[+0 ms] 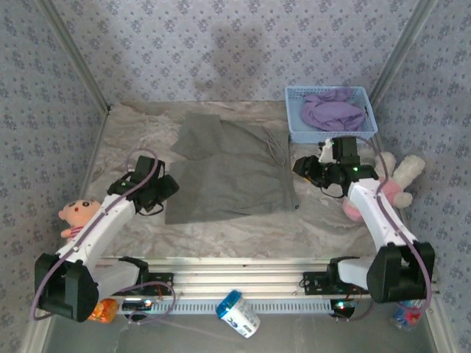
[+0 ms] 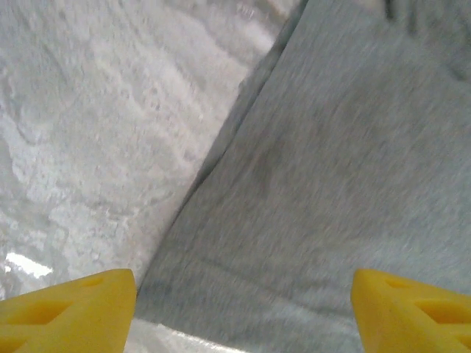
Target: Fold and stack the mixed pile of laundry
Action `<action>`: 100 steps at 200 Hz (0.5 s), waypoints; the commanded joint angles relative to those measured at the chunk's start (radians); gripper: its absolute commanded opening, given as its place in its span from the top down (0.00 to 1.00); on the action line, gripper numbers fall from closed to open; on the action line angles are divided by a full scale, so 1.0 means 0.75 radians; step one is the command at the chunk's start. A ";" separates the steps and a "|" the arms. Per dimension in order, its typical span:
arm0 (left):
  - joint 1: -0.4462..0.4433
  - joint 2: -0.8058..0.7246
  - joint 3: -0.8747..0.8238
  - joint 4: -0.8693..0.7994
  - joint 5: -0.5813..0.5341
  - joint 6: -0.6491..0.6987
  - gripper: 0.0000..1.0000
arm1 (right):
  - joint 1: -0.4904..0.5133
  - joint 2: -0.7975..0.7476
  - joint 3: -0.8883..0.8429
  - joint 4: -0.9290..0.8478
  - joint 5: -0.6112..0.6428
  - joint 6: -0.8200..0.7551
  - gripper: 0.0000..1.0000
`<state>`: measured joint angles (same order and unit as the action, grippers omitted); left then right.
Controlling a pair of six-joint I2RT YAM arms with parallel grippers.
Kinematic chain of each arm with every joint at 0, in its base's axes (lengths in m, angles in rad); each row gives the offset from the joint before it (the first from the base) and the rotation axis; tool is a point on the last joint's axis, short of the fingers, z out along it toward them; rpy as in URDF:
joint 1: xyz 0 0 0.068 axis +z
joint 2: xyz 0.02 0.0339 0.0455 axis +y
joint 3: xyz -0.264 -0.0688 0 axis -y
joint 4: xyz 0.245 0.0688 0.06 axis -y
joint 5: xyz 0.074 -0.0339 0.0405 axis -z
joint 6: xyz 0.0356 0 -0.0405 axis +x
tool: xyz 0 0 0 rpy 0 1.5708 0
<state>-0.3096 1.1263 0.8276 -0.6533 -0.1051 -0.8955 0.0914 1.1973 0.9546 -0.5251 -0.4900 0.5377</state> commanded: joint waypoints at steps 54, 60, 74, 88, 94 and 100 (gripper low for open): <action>-0.076 0.581 0.371 0.264 -0.018 0.129 0.67 | 0.288 0.326 0.080 0.196 0.271 0.061 0.63; -0.083 0.623 0.384 0.261 -0.019 0.138 0.76 | 0.301 0.365 0.079 0.214 0.278 0.068 0.63; -0.096 0.704 0.392 0.236 -0.039 0.139 0.81 | 0.318 0.448 0.080 0.229 0.327 0.072 0.63; -0.101 0.752 0.369 0.201 -0.053 0.129 0.82 | 0.315 0.516 0.063 0.226 0.349 0.087 0.65; -0.101 0.766 0.350 0.181 -0.062 0.121 0.82 | 0.313 0.536 0.048 0.230 0.352 0.093 0.65; -0.102 0.773 0.326 0.163 -0.073 0.109 0.82 | 0.308 0.554 0.036 0.226 0.354 0.096 0.65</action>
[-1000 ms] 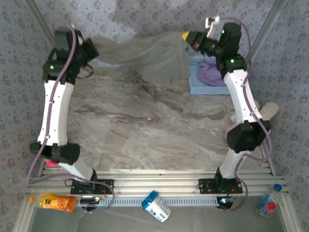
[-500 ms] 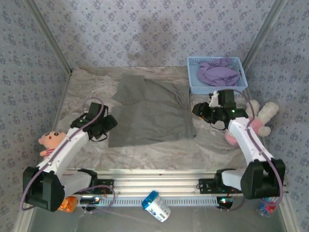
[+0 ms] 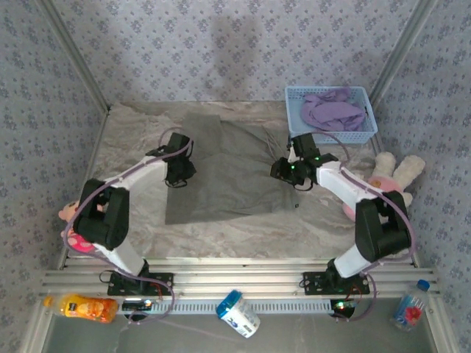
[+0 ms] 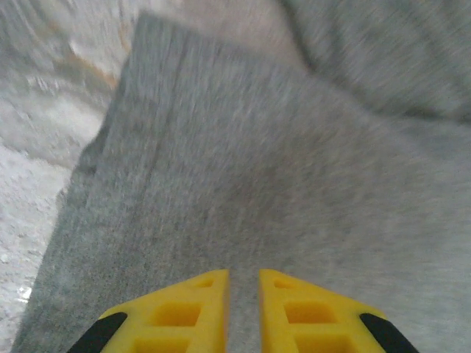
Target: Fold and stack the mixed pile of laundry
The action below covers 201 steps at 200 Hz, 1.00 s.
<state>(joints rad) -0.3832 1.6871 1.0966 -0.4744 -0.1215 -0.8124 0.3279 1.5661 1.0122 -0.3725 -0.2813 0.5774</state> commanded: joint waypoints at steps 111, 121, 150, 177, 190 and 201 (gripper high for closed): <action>-0.074 -0.320 -0.352 -0.364 -0.017 -0.141 0.81 | -0.014 -0.261 -0.291 -0.211 0.045 -0.002 0.62; -0.062 -0.345 -0.263 -0.374 -0.061 -0.098 0.79 | -0.016 -0.272 -0.232 -0.223 0.025 0.002 0.62; 0.050 -0.202 0.077 -0.337 -0.100 0.063 0.57 | -0.050 -0.146 0.056 -0.231 0.060 -0.065 0.61; 0.153 0.092 0.449 -0.321 -0.068 0.172 0.40 | -0.056 0.070 0.359 -0.225 0.146 -0.116 0.54; 0.176 0.231 0.612 -0.314 -0.069 0.223 0.36 | -0.060 0.176 0.474 -0.201 0.180 -0.113 0.51; 0.194 0.341 0.739 -0.314 -0.058 0.252 0.35 | -0.062 0.274 0.579 -0.193 0.189 -0.109 0.50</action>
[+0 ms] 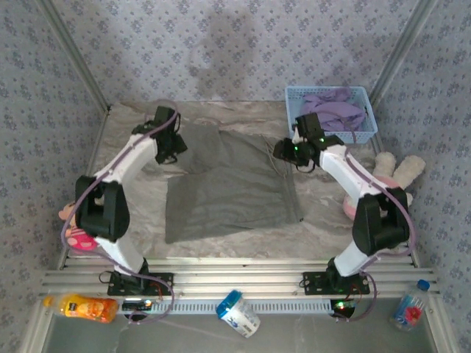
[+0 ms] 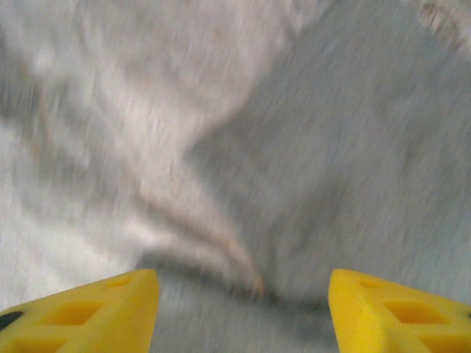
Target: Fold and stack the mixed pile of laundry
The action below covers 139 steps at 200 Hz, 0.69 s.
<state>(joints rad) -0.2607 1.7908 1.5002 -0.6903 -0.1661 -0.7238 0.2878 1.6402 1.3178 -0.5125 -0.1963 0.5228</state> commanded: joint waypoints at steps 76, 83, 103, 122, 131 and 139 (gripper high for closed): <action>0.069 0.669 0.654 -0.006 0.166 0.309 0.34 | 0.023 0.726 0.637 -0.060 0.201 0.002 0.50; 0.069 0.687 0.659 0.007 0.181 0.307 0.34 | 0.021 0.750 0.646 -0.060 0.196 0.006 0.50; 0.069 0.732 0.667 0.067 0.207 0.302 0.35 | 0.019 0.806 0.655 -0.051 0.186 0.012 0.51; 0.069 0.789 0.714 0.056 0.209 0.300 0.40 | 0.019 0.846 0.651 -0.058 0.182 0.026 0.51; 0.069 0.812 0.740 0.029 0.196 0.295 0.50 | 0.017 0.858 0.645 -0.067 0.191 0.038 0.52; 0.072 0.825 0.755 -0.006 0.165 0.280 0.63 | 0.015 0.866 0.633 -0.071 0.196 0.051 0.53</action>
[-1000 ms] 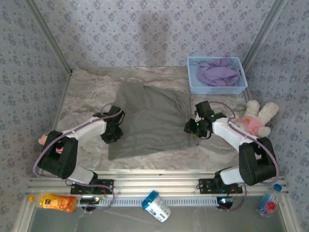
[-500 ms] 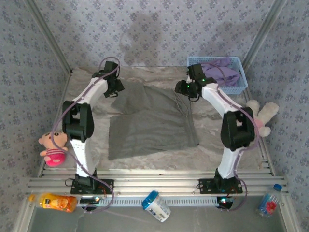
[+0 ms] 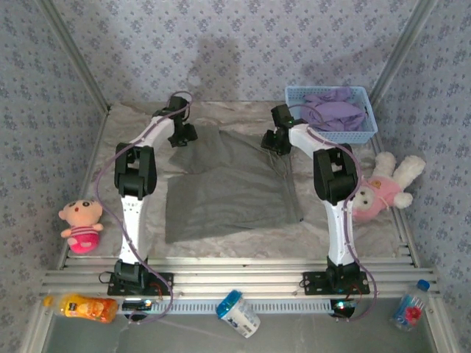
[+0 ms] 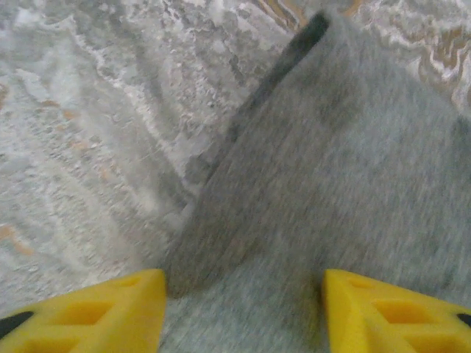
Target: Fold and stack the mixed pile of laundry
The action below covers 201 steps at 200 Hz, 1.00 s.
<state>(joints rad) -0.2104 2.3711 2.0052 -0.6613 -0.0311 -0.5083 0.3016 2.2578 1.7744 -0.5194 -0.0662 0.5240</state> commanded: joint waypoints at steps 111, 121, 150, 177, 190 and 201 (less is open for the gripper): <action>0.072 -0.248 -0.248 -0.257 -0.228 -0.215 0.60 | -0.032 -0.052 -0.027 -0.022 0.022 0.196 0.54; 0.068 -0.276 -0.239 -0.243 -0.194 -0.194 0.51 | -0.031 -0.075 -0.020 -0.005 0.002 0.178 0.53; 0.035 -0.329 -0.230 -0.157 -0.050 -0.135 0.49 | -0.036 -0.129 -0.021 0.001 -0.050 0.152 0.54; -0.005 -0.281 -0.197 -0.100 0.037 -0.139 0.54 | -0.031 -0.128 -0.026 0.000 -0.054 0.085 0.56; -0.016 -0.221 -0.154 -0.114 0.060 -0.162 0.55 | -0.026 -0.108 -0.022 -0.013 -0.063 0.091 0.57; -0.020 -0.175 -0.128 -0.122 0.076 -0.182 0.55 | -0.024 -0.095 -0.020 -0.018 -0.061 0.091 0.57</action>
<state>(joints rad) -0.2108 2.1765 1.8580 -0.7555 -0.0387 -0.6296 0.2817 2.1899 1.7512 -0.4938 -0.0978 0.6163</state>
